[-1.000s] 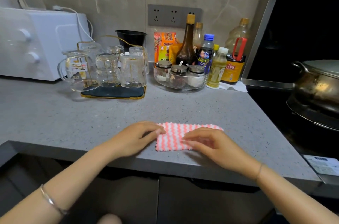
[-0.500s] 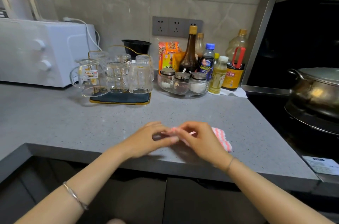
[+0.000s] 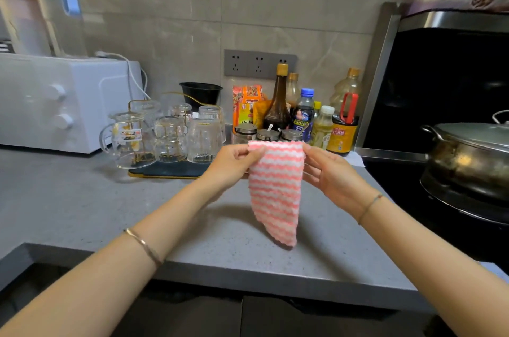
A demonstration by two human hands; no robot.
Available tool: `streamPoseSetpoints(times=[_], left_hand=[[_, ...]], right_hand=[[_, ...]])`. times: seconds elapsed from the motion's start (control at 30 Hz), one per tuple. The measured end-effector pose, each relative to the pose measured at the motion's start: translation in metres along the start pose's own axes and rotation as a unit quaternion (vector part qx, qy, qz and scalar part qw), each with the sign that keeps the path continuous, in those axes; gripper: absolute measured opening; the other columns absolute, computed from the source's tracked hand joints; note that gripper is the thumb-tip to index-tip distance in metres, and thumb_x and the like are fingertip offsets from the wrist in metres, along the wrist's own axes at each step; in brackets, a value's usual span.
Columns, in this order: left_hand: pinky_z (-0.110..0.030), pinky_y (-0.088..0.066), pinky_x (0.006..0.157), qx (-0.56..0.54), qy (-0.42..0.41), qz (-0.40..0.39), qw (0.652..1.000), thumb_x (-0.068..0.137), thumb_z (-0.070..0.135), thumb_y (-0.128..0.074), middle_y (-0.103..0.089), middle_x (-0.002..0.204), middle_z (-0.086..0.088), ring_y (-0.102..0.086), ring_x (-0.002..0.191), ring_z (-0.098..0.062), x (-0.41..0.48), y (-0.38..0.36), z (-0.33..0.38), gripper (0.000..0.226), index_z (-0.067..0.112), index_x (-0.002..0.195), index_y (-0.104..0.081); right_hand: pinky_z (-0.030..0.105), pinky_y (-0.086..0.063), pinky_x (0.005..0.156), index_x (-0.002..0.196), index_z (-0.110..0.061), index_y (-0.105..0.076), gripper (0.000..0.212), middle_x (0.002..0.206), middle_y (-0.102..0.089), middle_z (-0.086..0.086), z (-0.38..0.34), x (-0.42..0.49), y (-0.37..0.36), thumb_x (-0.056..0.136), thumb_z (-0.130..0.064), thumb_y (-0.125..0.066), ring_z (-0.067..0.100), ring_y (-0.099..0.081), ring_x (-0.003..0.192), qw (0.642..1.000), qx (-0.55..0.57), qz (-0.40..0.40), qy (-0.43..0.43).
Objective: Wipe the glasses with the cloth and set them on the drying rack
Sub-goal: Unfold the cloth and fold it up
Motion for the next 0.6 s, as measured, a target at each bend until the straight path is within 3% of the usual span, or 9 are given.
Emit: streamPoseSetpoints(times=[0.17,0.23,0.33,0.43,0.53,0.6], left_hand=[[-0.028,-0.057,0.079,0.016,-0.046,0.026,0.998,0.093,0.034,-0.058,-0.073,0.096,0.001,-0.068,0.088,-0.012,0.016,0.009,0.030,0.018,0.023,0.103,-0.069],[-0.024,-0.057,0.077,0.001,-0.056,0.009,0.998,0.093,0.031,-0.058,-0.074,0.095,0.005,-0.070,0.089,-0.009,0.007,0.012,0.029,0.016,0.024,0.102,-0.069],[-0.018,-0.055,0.073,0.025,-0.028,-0.049,0.998,0.094,0.024,-0.056,-0.076,0.090,0.005,-0.071,0.083,-0.006,-0.024,0.007,0.005,0.017,0.018,0.100,-0.070],[-0.020,-0.053,0.069,0.024,0.027,-0.109,0.993,0.093,0.017,-0.057,-0.071,0.079,0.001,-0.064,0.070,-0.002,-0.059,-0.003,-0.034,0.022,0.000,0.092,-0.070],[-0.020,-0.040,0.060,0.053,0.048,-0.174,0.982,0.088,0.026,-0.061,-0.058,0.063,0.008,-0.050,0.060,-0.002,-0.086,-0.009,-0.057,0.026,0.008,0.071,-0.068],[-0.018,-0.044,0.062,0.039,0.058,-0.190,0.979,0.087,0.026,-0.063,-0.062,0.067,0.004,-0.054,0.064,-0.002,-0.095,-0.008,-0.064,0.026,0.004,0.074,-0.070]], right_hand=[[0.025,-0.057,0.083,0.109,-0.013,-0.067,0.023,0.112,-0.069,0.012,-0.026,0.013,-0.002,0.094,-0.027,-0.056,0.019,-0.067,0.098,0.998,0.001,-0.015,0.060],[0.024,-0.057,0.081,0.113,-0.010,-0.066,0.026,0.108,-0.070,0.011,-0.025,0.008,0.000,0.095,-0.024,-0.054,0.018,-0.067,0.096,0.997,-0.006,-0.030,0.068],[0.022,-0.057,0.078,0.116,-0.005,-0.064,0.029,0.108,-0.071,0.010,0.003,-0.014,0.010,0.095,-0.020,-0.052,0.018,-0.069,0.093,0.997,-0.041,-0.064,0.022],[0.023,-0.057,0.076,0.108,-0.003,-0.066,0.031,0.104,-0.071,0.015,0.046,-0.044,0.025,0.088,-0.024,-0.057,0.021,-0.068,0.089,0.991,-0.069,-0.100,-0.060],[0.030,-0.057,0.084,0.093,-0.004,-0.070,0.034,0.097,-0.069,0.019,0.073,-0.068,0.034,0.078,-0.034,-0.074,0.026,-0.065,0.088,0.980,-0.087,-0.132,-0.119],[0.031,-0.055,0.085,0.088,-0.006,-0.069,0.030,0.093,-0.070,0.018,0.080,-0.075,0.036,0.076,-0.033,-0.073,0.025,-0.066,0.084,0.980,-0.081,-0.131,-0.129]])
Point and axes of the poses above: each hand's wrist, its own x-axis towards the middle knuckle, its own y-axis out of the back of the hand, z = x × y, the point moved 1 cm from there along x, towards the middle knuckle
